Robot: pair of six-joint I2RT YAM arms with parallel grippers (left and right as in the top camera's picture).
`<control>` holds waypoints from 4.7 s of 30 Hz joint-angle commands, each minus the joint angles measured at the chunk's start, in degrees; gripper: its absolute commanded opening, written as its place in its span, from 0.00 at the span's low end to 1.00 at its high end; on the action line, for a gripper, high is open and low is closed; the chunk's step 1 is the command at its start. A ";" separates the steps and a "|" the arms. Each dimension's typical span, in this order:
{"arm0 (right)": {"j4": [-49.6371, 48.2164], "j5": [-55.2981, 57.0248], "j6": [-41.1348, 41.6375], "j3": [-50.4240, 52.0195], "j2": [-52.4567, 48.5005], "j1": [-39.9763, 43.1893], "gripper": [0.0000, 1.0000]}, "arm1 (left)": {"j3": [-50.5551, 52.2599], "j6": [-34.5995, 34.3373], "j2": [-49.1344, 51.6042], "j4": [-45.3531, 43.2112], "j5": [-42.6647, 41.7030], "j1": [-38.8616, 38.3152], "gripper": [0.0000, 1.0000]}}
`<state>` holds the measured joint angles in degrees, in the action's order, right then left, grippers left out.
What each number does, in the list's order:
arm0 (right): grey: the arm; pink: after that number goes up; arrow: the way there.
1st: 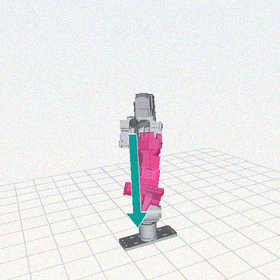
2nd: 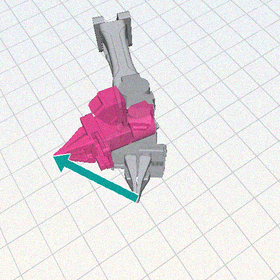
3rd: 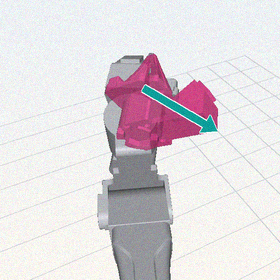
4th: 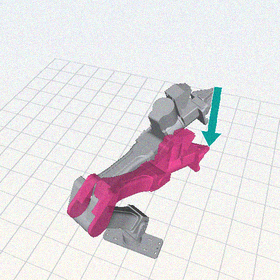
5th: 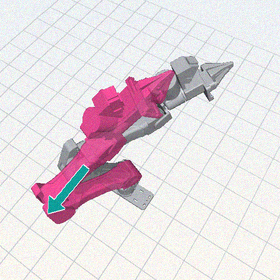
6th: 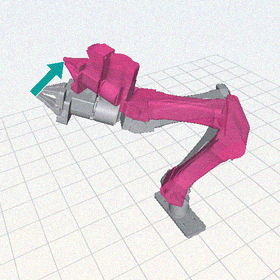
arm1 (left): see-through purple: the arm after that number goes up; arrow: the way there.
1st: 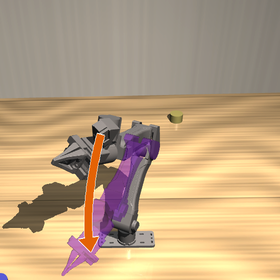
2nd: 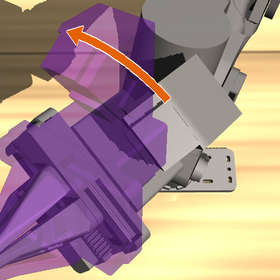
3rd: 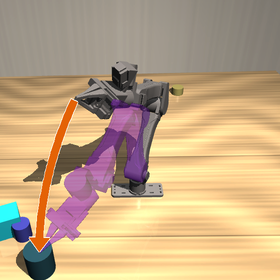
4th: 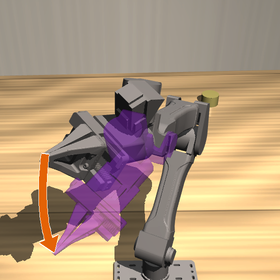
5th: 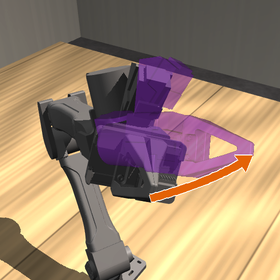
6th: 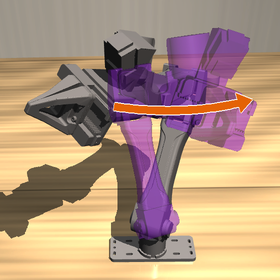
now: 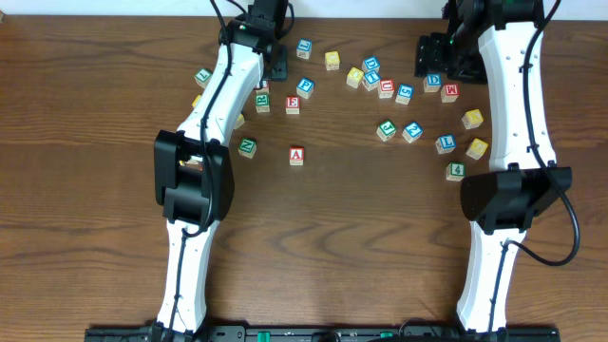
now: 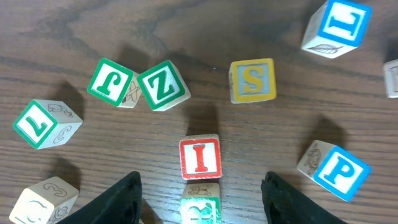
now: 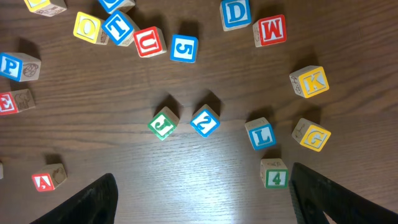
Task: Spell out AI2
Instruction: 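Lower the left gripper and grasp the red I block, then carry the red I block with the left gripper beside the red A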
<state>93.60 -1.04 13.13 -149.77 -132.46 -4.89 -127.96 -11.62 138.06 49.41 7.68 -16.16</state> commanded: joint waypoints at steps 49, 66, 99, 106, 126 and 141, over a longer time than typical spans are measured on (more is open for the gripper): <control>0.28 0.72 -0.57 0.33 0.98 -0.46 0.83 | 2.89 -2.45 7.80 -5.14 0.59 1.14 0.50; 0.28 0.76 -0.57 0.33 0.98 -0.46 0.84 | 2.82 -2.45 7.76 -5.18 0.57 1.14 0.29; 0.09 1.14 -0.59 0.33 0.98 -0.46 0.85 | 4.33 -10.38 -15.89 20.90 -7.48 -13.49 0.28; 0.11 1.16 -0.61 0.33 0.98 -0.46 0.85 | 10.01 -13.25 -15.87 21.03 -7.50 -17.44 0.28; 0.11 2.43 -0.61 0.33 0.98 -0.46 0.86 | 26.97 -17.90 -15.58 6.23 -7.43 -21.90 0.28; 0.13 2.43 -0.61 0.33 0.98 -0.46 0.86 | 34.67 -19.12 -15.56 -3.67 -7.02 -21.90 0.28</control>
<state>93.65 0.91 13.10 -149.75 -132.46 -4.89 -94.48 -30.06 121.80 46.33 0.12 -38.15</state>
